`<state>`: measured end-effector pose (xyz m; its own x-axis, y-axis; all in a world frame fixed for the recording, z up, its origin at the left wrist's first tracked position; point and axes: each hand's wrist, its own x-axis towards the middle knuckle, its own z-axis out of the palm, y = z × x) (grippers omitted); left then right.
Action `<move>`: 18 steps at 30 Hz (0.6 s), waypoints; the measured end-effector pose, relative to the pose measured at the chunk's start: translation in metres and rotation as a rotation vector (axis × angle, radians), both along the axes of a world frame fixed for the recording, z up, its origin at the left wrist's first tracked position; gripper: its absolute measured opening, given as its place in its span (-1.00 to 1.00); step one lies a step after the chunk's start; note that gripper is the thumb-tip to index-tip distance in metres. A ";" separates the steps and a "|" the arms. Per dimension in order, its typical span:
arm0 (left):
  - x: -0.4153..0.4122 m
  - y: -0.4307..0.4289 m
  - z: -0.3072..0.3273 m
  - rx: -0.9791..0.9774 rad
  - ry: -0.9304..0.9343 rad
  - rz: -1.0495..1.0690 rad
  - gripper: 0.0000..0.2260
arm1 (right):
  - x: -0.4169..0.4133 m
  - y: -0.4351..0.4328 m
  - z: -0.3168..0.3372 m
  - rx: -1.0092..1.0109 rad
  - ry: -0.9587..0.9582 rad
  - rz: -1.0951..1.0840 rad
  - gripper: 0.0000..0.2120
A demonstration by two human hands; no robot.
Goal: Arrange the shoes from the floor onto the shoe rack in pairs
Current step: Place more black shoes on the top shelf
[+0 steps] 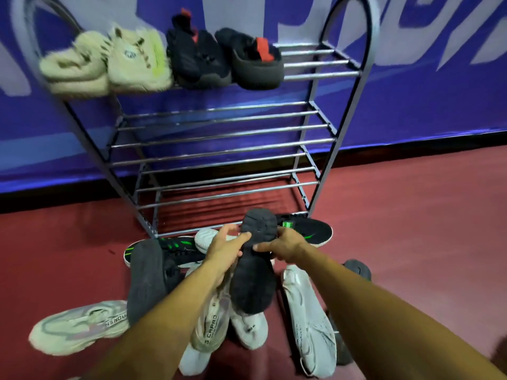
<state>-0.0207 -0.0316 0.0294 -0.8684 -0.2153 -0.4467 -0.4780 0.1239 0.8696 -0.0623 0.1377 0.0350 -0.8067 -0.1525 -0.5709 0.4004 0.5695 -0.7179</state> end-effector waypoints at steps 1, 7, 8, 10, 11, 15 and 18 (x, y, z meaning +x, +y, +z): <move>-0.006 0.001 0.015 0.011 0.029 -0.009 -0.78 | -0.006 0.002 0.016 -0.018 0.024 -0.006 -0.67; -0.024 0.003 0.110 0.004 0.258 -0.082 -0.82 | -0.029 0.007 0.115 0.008 0.280 0.044 -0.57; -0.024 0.002 0.122 -0.006 0.284 -0.091 -0.81 | -0.028 0.008 0.130 0.033 0.327 0.063 -0.58; -0.022 0.004 0.146 0.004 0.315 -0.117 -0.81 | -0.026 0.014 0.158 0.069 0.404 0.079 -0.58; -0.022 0.006 0.159 0.015 0.322 -0.128 -0.81 | -0.026 0.017 0.171 0.089 0.443 0.077 -0.58; -0.019 0.016 0.222 0.130 0.313 -0.170 -0.71 | -0.022 0.031 0.217 0.070 0.608 -0.009 -0.50; -0.016 0.017 0.258 0.195 0.309 -0.194 -0.65 | -0.018 0.039 0.239 0.041 0.727 -0.029 -0.38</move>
